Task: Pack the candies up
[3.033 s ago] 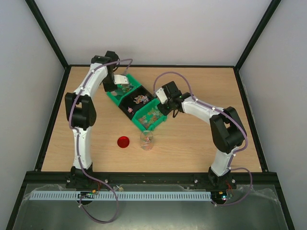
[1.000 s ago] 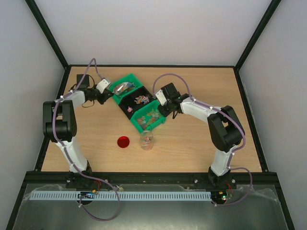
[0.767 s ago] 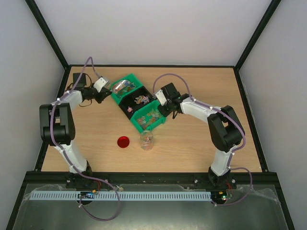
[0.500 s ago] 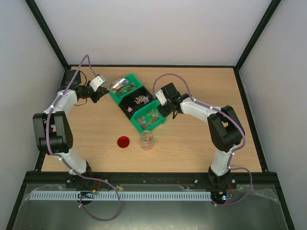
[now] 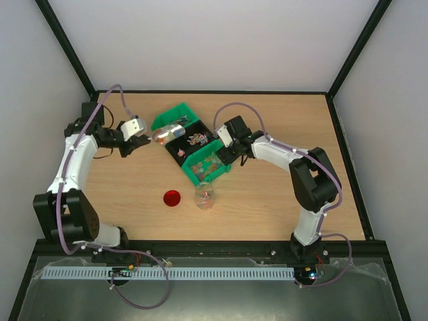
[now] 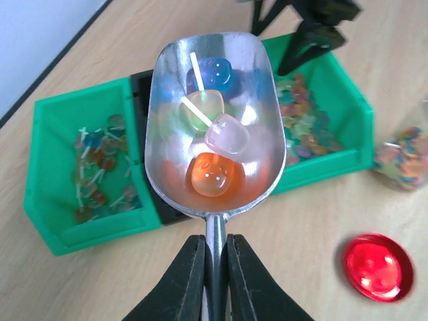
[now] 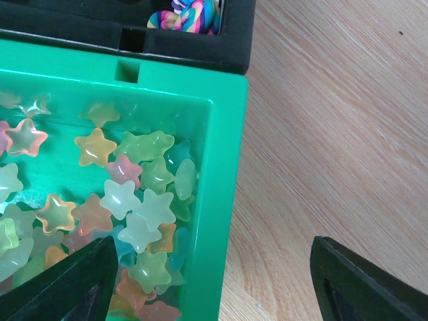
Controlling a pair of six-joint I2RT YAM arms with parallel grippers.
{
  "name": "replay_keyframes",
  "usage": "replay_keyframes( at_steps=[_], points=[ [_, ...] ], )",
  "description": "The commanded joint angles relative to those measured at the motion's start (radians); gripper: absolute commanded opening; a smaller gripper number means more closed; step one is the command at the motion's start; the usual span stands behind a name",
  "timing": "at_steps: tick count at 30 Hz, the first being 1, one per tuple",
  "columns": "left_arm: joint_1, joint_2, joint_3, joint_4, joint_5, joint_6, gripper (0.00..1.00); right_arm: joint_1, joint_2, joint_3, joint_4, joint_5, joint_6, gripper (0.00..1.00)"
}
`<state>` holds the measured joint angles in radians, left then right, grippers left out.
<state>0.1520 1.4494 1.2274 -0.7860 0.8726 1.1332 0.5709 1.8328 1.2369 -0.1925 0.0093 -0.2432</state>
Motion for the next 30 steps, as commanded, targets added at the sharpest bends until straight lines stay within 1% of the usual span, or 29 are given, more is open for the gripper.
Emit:
replay_keyframes(
  at_steps=[1, 7, 11, 12, 15, 20, 23, 30],
  points=[
    [-0.006, -0.093, 0.001, -0.261, 0.073, 0.219, 0.02, 0.006, -0.026, 0.03, -0.041, 0.006, 0.006, 0.82],
    [-0.032, -0.224, -0.075, -0.384, 0.047, 0.341, 0.02, 0.006, -0.05, 0.027, -0.038, 0.006, 0.005, 0.93],
    [-0.092, -0.293, -0.128, -0.405, 0.011, 0.358, 0.02, 0.006, -0.062, 0.028, -0.036, 0.009, 0.004, 0.99],
    [-0.112, -0.309, -0.141, -0.406, -0.009, 0.356, 0.02, 0.006, -0.065, 0.027, -0.036, 0.01, 0.007, 0.99],
    [-0.17, -0.348, -0.175, -0.399, -0.051, 0.331, 0.02, 0.006, -0.072, 0.024, -0.035, 0.015, 0.008, 0.99],
    [-0.272, -0.393, -0.198, -0.353, -0.141, 0.249, 0.02, 0.003, -0.086, 0.022, -0.032, 0.018, 0.01, 0.99],
    [-0.324, -0.399, -0.193, -0.33, -0.19, 0.189, 0.02, 0.001, -0.091, 0.021, -0.031, 0.017, 0.011, 0.99],
    [-0.439, -0.388, -0.168, -0.319, -0.301, 0.113, 0.02, -0.002, -0.092, 0.02, -0.031, 0.011, 0.012, 0.99]
  ],
)
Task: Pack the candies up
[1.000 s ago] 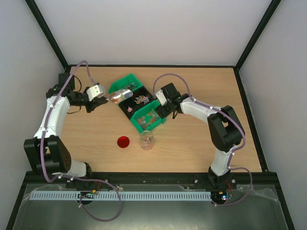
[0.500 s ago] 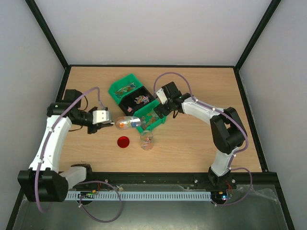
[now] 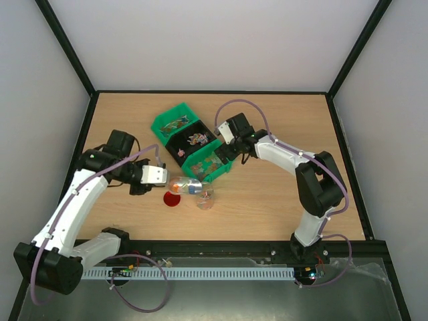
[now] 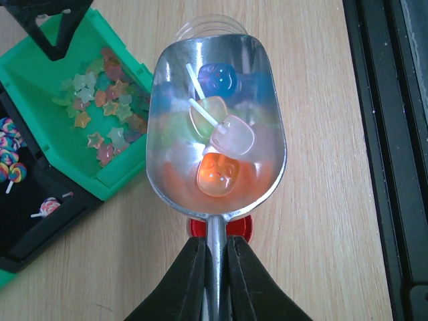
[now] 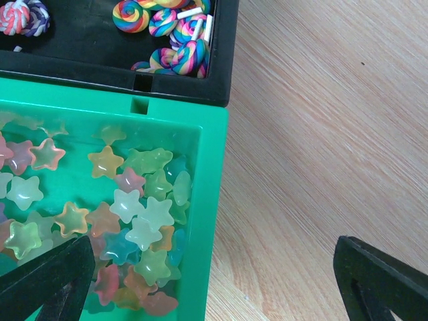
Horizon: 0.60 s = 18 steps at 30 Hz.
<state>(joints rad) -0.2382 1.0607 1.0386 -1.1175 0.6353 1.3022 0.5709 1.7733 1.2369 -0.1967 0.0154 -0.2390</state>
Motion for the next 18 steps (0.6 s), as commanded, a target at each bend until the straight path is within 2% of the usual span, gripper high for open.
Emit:
replay_keyframes(
  at_steps=[1, 18],
  points=[
    [-0.061, 0.003, 0.025, 0.014, -0.08, -0.063, 0.02, -0.002, -0.032, 0.021, -0.027, 0.005, 0.007, 0.99],
    [-0.173, 0.073, 0.133, -0.02, -0.242, -0.149, 0.02, -0.005, -0.028, 0.022, -0.032, -0.003, 0.006, 0.99]
  ],
)
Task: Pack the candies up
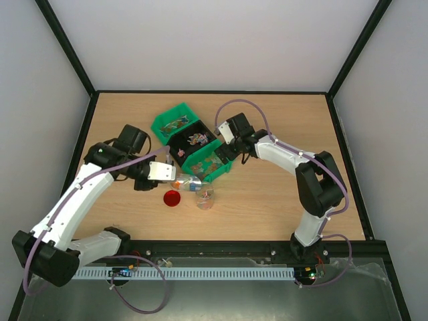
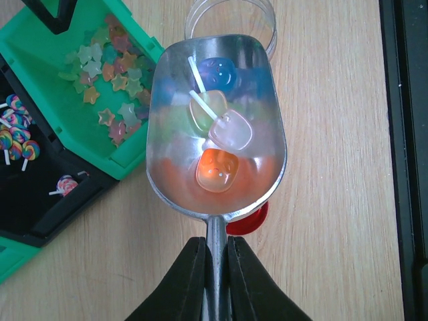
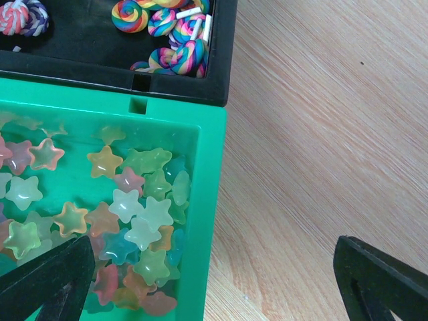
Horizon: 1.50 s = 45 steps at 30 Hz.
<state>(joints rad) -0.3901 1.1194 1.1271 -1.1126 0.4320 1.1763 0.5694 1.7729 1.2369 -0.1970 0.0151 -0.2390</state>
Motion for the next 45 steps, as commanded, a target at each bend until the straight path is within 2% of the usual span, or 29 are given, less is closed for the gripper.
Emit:
replay_keyframes(
  at_steps=[1, 20, 45],
  points=[
    [-0.026, 0.019, 0.051, -0.03, -0.046, -0.025, 0.02, -0.003, -0.029, 0.022, -0.032, -0.003, 0.006, 0.99],
    [-0.146, 0.053, 0.113, -0.065, -0.172, -0.091, 0.02, -0.005, -0.036, 0.02, -0.034, -0.011, 0.004, 0.99],
    [-0.192, 0.076, 0.16, -0.093, -0.252, -0.099, 0.02, -0.01, -0.044, 0.02, -0.036, -0.015, 0.004, 0.99]
  ],
)
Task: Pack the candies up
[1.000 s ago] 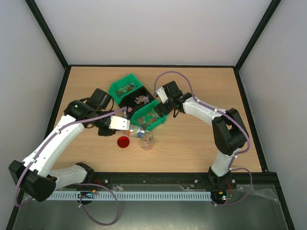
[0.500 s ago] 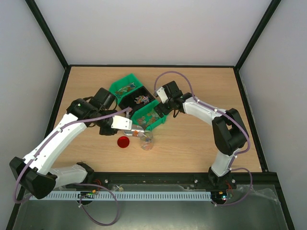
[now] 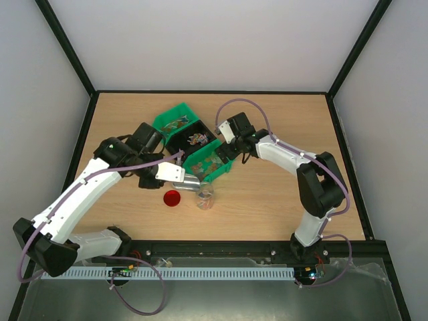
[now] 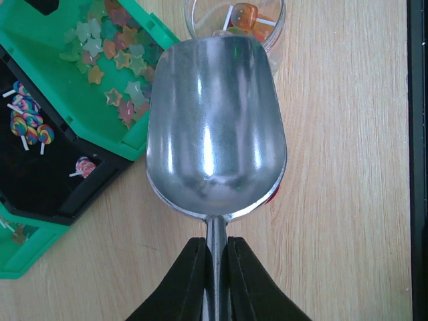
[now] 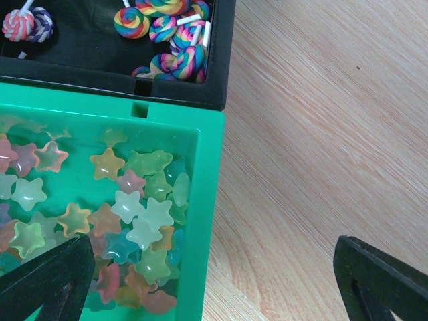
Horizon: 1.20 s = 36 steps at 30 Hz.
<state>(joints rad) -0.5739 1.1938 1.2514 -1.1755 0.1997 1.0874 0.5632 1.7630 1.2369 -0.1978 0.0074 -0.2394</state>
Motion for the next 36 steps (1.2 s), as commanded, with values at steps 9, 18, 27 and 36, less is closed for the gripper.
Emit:
replay_keyframes(
  at_steps=[9, 18, 27, 36],
  points=[
    [0.071, -0.003, 0.096, 0.043, 0.065, -0.06, 0.02, -0.006, -0.042, 0.017, -0.034, -0.007, 0.005, 0.99],
    [0.373, 0.056, 0.166, 0.259, 0.218, -0.22, 0.02, -0.009, -0.051, 0.016, -0.032, 0.002, 0.008, 0.99],
    [0.64, 0.071, -0.009, 0.606, 0.254, -0.533, 0.02, -0.014, -0.065, 0.014, -0.029, 0.0, 0.009, 0.99],
    [0.802, 0.194, -0.17, 0.842, 0.252, -0.693, 0.02, -0.041, -0.085, 0.011, -0.022, 0.006, 0.009, 0.98]
  ],
)
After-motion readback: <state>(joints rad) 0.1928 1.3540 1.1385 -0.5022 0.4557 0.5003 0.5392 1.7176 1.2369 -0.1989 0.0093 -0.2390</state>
